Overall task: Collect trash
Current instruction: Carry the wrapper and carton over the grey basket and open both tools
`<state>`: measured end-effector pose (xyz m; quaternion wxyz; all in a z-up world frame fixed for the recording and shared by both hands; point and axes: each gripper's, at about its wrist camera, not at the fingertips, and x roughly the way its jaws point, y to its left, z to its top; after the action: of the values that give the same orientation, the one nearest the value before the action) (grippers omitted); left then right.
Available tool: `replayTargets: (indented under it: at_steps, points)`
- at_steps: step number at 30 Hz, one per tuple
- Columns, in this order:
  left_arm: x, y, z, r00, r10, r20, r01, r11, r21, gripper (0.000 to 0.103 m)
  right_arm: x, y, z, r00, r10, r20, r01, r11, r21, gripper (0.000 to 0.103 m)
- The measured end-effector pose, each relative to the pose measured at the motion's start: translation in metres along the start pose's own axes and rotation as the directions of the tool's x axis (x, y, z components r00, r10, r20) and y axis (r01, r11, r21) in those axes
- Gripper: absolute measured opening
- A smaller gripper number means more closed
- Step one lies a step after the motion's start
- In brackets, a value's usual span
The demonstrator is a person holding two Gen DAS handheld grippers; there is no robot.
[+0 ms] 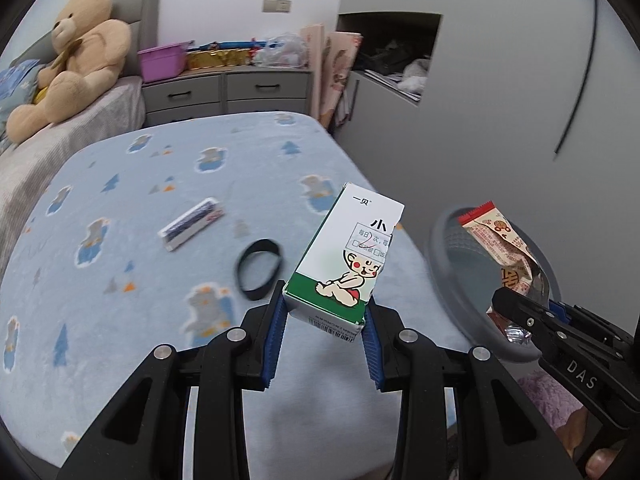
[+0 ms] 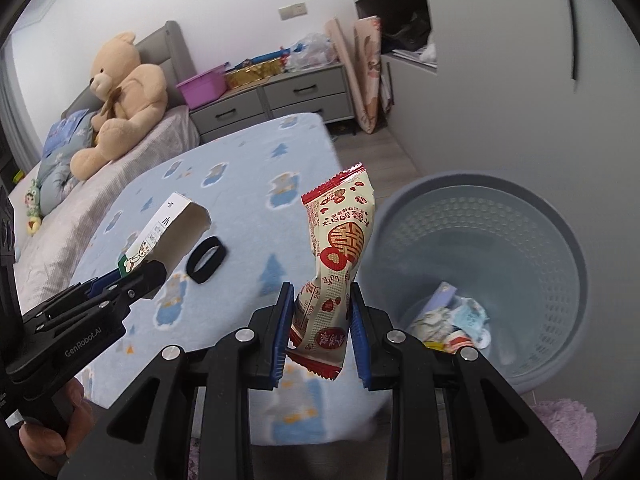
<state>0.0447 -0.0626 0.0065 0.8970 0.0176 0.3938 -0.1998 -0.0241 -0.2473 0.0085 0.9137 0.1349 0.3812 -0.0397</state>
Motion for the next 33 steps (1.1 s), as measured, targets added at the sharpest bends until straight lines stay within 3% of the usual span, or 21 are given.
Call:
replayTargets:
  at_steps: [10, 17, 33]
  points:
    - [0.028, -0.091, 0.007, 0.994, -0.089, -0.056, 0.095, 0.987, 0.132, 0.034, -0.022, -0.090, -0.002, 0.995, -0.100, 0.008, 0.098, 0.989, 0.110, 0.027]
    - [0.051, -0.132, 0.009, 0.987, -0.119, -0.106, 0.137, 0.974, 0.183, 0.034, -0.023, -0.136, -0.006, 0.988, -0.153, -0.017, 0.154, 0.975, 0.160, 0.027]
    - [0.101, -0.172, 0.020, 0.978, -0.111, -0.178, 0.150, 0.964, 0.222, 0.034, 0.011, -0.164, 0.001, 0.987, -0.138, -0.086, 0.150, 0.977, 0.152, 0.030]
